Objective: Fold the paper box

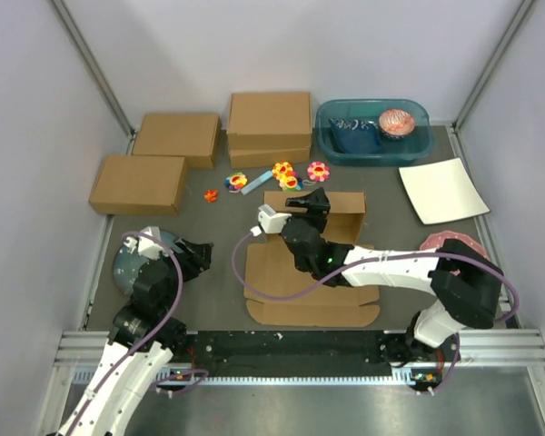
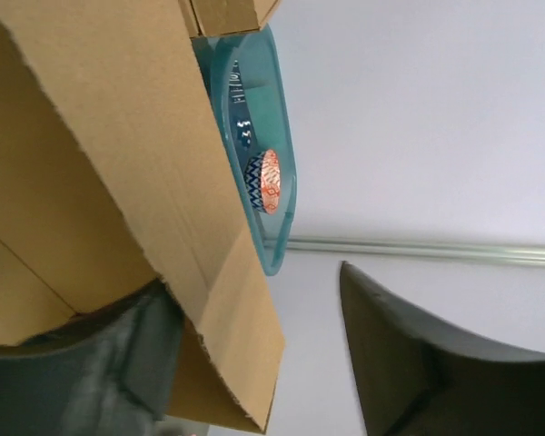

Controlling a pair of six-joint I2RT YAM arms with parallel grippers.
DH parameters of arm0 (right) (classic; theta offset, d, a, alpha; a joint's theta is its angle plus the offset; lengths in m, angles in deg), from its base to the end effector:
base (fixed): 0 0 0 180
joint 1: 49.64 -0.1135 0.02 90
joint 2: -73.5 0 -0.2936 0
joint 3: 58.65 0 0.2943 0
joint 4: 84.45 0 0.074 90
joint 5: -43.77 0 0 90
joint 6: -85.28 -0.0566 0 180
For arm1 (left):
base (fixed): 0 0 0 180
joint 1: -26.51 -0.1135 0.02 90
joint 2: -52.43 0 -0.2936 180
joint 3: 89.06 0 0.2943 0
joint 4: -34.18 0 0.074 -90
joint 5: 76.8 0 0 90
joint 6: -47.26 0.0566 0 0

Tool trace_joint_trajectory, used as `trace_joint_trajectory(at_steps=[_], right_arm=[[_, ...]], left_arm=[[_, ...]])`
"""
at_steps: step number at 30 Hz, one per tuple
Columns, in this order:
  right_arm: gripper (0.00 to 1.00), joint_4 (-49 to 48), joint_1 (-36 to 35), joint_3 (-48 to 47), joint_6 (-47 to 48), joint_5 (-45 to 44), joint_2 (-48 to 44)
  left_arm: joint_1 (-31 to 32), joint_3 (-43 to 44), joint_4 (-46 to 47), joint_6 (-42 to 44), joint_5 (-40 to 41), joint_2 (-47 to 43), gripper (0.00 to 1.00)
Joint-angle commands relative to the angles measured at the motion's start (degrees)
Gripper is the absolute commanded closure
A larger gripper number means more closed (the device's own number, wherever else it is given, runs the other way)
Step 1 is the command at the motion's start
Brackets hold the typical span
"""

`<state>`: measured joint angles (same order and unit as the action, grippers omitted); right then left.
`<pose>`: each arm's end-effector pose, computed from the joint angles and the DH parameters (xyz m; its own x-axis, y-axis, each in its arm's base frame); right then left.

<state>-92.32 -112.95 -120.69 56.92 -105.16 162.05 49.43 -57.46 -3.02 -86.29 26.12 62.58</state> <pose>0.2112 0.3121 0.2427 0.0168 -0.9777 -0.2092 -0.1722 0.2033 -0.9639 0.1240 -0.0387 0.2378 -0.3062 -0.5997 -0.7394 -0.0408 0.7842 -0.6191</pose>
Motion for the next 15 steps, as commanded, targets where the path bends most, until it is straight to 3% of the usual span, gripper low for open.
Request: trace_joint_trajectory(at_steps=[1,3,4,12,13,15], right_arm=[[0.40,-2.2,1.1,-3.5,0.8,-0.7,0.7],[0.50,-2.0,1.5,-3.2,0.8,-0.5,0.8],[0.60,-1.6,1.6,-3.3,0.2,-0.2,0.8],[0.90,1.8,1.6,-5.5,-1.0,-2.4,1.4],[1.00,3.4,1.3,-6.7,-3.1,-3.4,0.6],[1.00,11.3,0.9,-10.9,-6.6,-3.6,-0.8]], left_arm=[[-0.2,-0.2,0.7,0.0,0.3,-0.5,0.29],[-0.2,-0.2,0.8,0.2,0.3,-0.7,0.29],[-0.2,-0.1,0.9,0.3,0.3,-0.7,0.29],[-0.2,0.5,0.6,0.8,0.1,-0.7,0.29],[-0.2,0.7,0.6,0.8,0.2,-0.7,0.29],[-0.2,2.3,0.5,0.7,0.2,-0.7,0.29]])
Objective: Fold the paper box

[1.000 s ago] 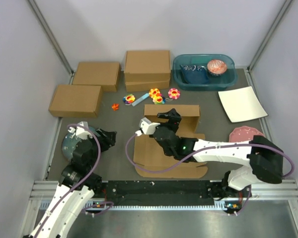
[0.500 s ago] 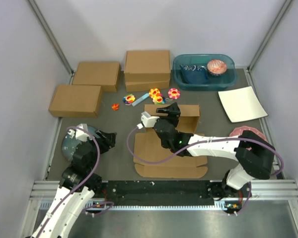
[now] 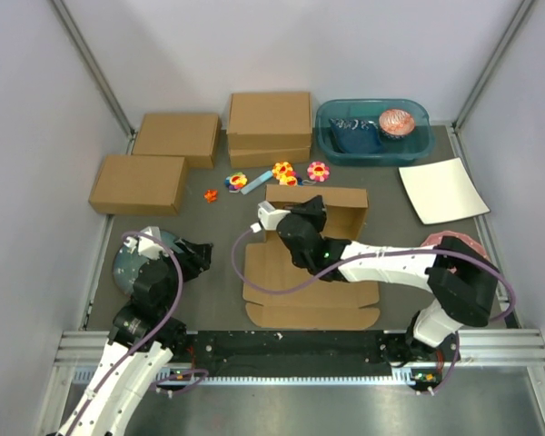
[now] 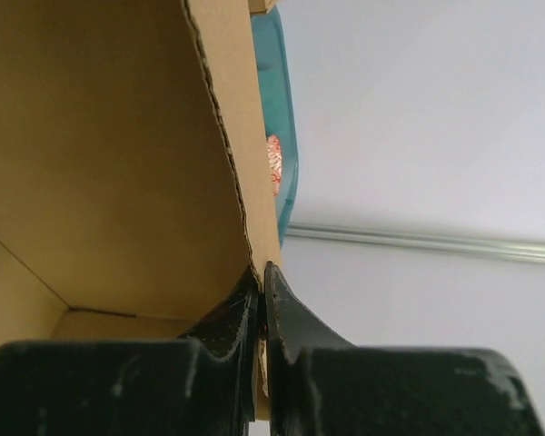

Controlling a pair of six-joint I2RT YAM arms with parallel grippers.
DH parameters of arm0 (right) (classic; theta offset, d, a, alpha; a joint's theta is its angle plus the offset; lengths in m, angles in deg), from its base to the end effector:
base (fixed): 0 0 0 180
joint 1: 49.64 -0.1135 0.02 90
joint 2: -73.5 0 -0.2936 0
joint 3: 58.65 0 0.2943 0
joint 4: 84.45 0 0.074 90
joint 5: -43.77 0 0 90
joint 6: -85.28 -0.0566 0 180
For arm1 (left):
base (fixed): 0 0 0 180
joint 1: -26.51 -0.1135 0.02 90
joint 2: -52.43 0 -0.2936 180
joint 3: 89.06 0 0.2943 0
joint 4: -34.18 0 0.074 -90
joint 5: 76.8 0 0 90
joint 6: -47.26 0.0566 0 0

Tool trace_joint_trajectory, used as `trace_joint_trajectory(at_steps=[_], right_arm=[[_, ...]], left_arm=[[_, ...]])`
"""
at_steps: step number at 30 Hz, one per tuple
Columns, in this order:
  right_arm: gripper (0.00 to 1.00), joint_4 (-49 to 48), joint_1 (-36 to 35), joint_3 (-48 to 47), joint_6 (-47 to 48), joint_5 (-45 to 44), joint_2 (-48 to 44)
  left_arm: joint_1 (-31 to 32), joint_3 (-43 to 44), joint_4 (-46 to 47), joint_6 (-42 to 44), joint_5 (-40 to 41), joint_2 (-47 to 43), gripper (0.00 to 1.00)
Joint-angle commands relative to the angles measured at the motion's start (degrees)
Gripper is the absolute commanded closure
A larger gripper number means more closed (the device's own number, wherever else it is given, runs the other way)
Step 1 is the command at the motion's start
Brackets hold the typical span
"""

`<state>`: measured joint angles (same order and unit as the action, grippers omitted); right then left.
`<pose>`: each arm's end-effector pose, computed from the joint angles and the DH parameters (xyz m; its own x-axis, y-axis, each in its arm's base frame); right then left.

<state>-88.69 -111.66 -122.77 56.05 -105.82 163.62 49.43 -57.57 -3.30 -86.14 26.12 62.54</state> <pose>0.2216 0.3131 0.2400 -0.0228 -0.9844 -0.1745 -0.1866 0.1757 -0.9666 0.1238 -0.0386 0.2365 -0.3104 -0.5958 -0.7407 -0.0435 0.7873 -0.6151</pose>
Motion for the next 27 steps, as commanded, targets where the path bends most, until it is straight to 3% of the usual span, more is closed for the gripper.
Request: trace_joint_trajectory(at_steps=[1,6,9,10,12,14,19,23,27], right_arm=[[1.00,11.1,-0.5,-10.3,-10.0,-3.0,-4.0],[1.00,31.7,0.1,-22.7,-25.3,-3.2,-6.7],[1.00,48.3,2.7,-32.9,-42.9,-2.5,-5.8],[1.00,59.7,4.0,-36.2,-47.5,0.4,-5.0],[1.00,70.3,10.8,-46.6,-60.3,7.2,-2.7],[1.00,78.7,17.2,-50.6,-67.3,21.3,-2.5],[1.00,77.5,38.9,-45.0,-81.3,58.0,-6.6],[1.00,71.4,47.3,-33.6,-87.4,69.1,-10.0],[1.00,59.7,54.5,-22.4,-101.8,80.6,-14.4]], left_arm=[[-0.2,3.7,1.0,0.5,0.1,-0.5,0.29],[-0.2,6.6,3.6,-0.5,-2.8,1.8,0.29],[-0.2,7.5,5.9,-0.5,-2.6,4.3,0.30],[-0.2,9.1,6.0,-0.1,-1.3,4.9,0.30],[-0.2,11.2,6.4,1.1,0.2,6.4,0.29],[-0.2,14.6,7.6,2.7,1.7,7.4,0.29],[-0.2,23.3,9.4,6.2,5.2,9.2,0.28],[-0.2,29.5,10.9,10.3,7.4,11.1,0.28],[-0.2,32.4,11.1,10.3,4.6,12.3,0.28]])
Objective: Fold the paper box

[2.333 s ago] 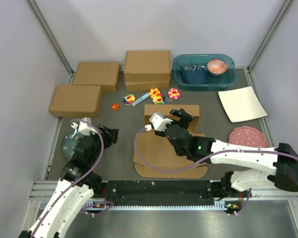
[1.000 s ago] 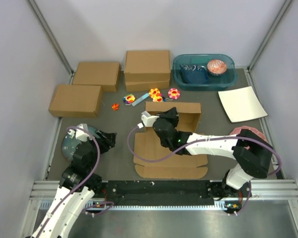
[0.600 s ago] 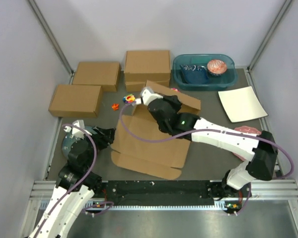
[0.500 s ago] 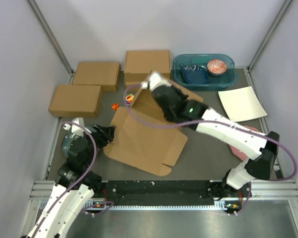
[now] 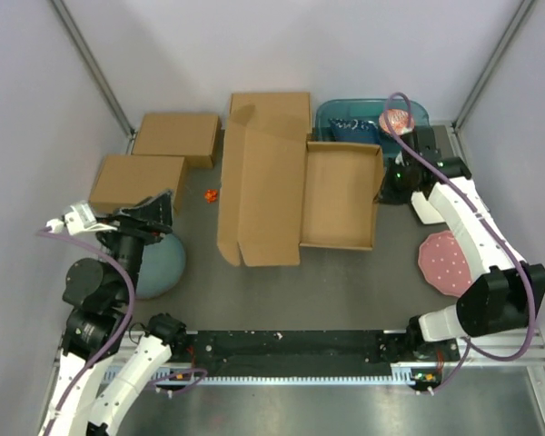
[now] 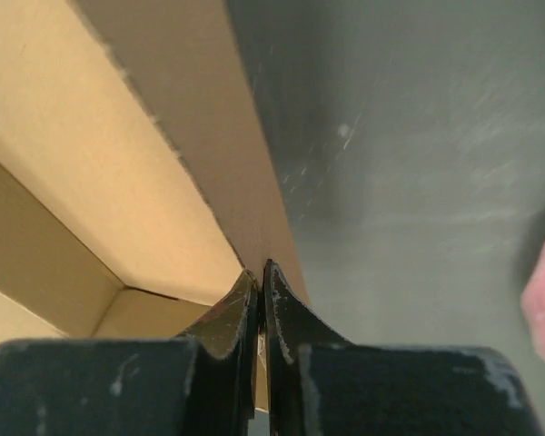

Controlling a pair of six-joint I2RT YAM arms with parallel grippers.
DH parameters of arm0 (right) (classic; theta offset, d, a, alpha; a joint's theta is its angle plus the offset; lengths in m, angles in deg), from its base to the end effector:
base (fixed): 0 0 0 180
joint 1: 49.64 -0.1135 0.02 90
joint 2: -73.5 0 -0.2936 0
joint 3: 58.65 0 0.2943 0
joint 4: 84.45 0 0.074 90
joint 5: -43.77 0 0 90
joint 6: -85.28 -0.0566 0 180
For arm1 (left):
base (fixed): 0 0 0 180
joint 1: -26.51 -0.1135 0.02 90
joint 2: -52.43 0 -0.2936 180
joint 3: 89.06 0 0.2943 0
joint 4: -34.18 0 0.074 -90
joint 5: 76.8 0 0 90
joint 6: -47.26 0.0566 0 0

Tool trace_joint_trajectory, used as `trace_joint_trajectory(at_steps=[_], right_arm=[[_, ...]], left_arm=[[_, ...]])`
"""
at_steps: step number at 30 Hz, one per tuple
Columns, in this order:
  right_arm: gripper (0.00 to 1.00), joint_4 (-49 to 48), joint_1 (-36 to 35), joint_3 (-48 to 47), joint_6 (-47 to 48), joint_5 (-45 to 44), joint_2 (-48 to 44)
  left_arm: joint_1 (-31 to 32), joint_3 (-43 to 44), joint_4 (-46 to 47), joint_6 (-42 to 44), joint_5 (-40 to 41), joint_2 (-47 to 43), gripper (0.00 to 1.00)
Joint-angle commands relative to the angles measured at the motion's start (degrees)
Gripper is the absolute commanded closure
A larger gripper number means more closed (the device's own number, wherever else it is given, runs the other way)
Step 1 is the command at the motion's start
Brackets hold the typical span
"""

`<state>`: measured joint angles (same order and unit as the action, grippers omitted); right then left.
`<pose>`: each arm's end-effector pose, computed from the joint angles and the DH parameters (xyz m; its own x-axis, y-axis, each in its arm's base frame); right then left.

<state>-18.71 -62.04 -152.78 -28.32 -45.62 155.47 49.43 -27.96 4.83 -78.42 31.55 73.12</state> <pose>0.3361 0.0745 0.3611 -0.8086 0.2321 -0.5406 0.1122 0.9629 0.2455 0.0942 -0.0205 0.4325 0.0939 -0.6408 -0.7620 0.1722 0.7643 -0.6215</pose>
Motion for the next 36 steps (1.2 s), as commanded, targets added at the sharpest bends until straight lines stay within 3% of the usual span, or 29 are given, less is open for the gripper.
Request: trace_joint_trajectory(at_steps=[1,9,15,18,27,29,33,36], right_arm=[[1.00,-12.2,6.2,10.1,-20.4,24.1,-7.1],[1.00,-29.4,7.8,35.0,-49.3,19.4,-22.1],[1.00,-30.2,1.7,47.4,-67.3,2.8,-33.5],[1.00,-30.0,-3.2,50.0,-72.2,-4.0,-34.2],[1.00,-28.4,-10.4,52.5,-78.3,-9.5,-32.2],[1.00,-28.1,-11.8,52.4,-78.4,-10.0,-31.8],[1.00,-27.9,-15.2,53.3,-79.0,-12.5,-31.5],[1.00,-27.8,-18.2,55.1,-80.3,-13.9,-31.2]], left_arm=[[-0.2,2.1,3.0,2.0,-1.8,1.8,0.28],[-0.2,-8.4,4.1,-4.9,-6.2,-2.7,0.30],[-0.2,-12.4,3.5,-8.1,-9.4,-2.5,0.32],[-0.2,-14.9,3.8,-9.5,-11.7,-1.6,0.33],[-0.2,-20.0,3.0,-10.0,-15.2,-3.8,0.36],[-0.2,-20.6,5.4,-7.2,-19.9,-3.6,0.36],[0.5,-22.6,9.7,-5.1,-42.9,0.7,0.38],[4.2,-27.3,16.1,-6.1,-49.8,0.8,0.39]])
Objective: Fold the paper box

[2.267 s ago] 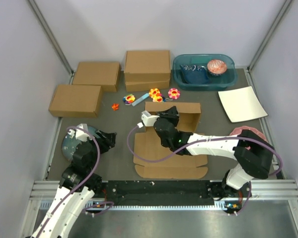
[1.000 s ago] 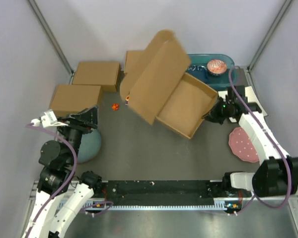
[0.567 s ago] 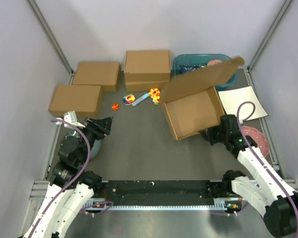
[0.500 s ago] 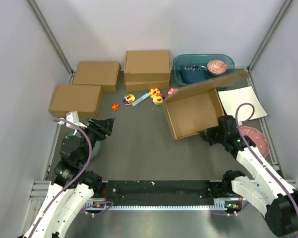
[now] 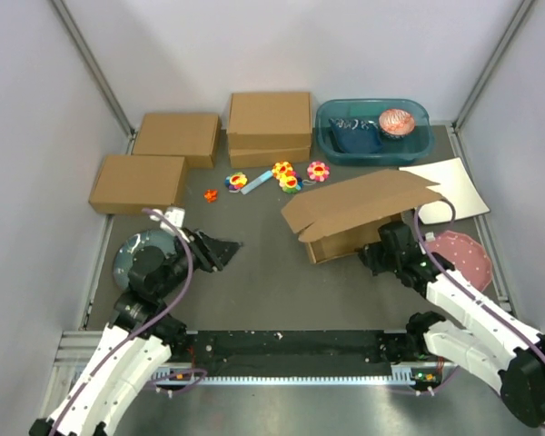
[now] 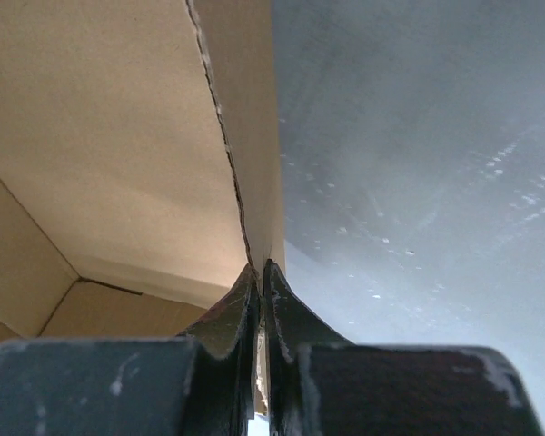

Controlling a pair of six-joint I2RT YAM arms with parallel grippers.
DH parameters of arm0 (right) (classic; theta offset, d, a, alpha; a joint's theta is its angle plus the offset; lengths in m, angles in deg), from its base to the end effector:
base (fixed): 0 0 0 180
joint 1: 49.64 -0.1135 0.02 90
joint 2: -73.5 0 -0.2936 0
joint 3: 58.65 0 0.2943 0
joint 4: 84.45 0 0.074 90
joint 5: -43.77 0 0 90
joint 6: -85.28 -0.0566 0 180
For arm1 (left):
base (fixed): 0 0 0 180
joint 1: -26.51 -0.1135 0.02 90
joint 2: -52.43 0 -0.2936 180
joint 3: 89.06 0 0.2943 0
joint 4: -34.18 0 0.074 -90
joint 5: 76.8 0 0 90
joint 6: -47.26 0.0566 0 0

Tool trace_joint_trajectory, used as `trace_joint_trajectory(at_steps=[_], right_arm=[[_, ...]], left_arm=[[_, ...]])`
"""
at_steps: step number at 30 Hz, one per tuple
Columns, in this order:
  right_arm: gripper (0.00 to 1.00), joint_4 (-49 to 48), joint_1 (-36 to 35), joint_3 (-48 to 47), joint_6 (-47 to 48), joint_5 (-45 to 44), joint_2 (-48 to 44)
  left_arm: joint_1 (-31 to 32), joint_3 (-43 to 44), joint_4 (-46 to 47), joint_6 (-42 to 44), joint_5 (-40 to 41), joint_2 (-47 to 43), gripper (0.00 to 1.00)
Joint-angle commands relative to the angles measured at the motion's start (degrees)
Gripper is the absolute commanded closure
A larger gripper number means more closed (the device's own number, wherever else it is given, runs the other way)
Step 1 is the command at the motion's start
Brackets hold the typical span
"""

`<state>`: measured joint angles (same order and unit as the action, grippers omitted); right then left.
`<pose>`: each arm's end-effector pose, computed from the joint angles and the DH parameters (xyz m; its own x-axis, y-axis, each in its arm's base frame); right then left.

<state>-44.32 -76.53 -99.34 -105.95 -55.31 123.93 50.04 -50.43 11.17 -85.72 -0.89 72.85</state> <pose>0.1884 0.0855 0.1907 -0.2163 0.9763 0.0072 0.7382 0.1587 0.6557 0.1346 -0.0737 0.2971 -0.4717 -0.5158 -0.7151 0.3937 0.6025 -0.6943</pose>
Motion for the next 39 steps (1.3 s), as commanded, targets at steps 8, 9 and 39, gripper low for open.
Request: trace_joint_trajectory(at_steps=[8,9,39], right_arm=[[1.00,-4.4,-7.8,5.6,-5.2,-6.4,2.8],[1.00,-5.1,-7.9,5.7,-5.2,-6.4,3.1],[0.93,-4.0,-19.3,12.0,2.3,-4.9,-6.1]], left_arm=[[23.6,-6.4,19.2,4.7,-16.1,12.2,0.39],[27.3,-4.5,19.2,5.4,-14.4,15.7,0.39],[25.0,32.8,19.2,6.4,4.0,67.1,0.36]])
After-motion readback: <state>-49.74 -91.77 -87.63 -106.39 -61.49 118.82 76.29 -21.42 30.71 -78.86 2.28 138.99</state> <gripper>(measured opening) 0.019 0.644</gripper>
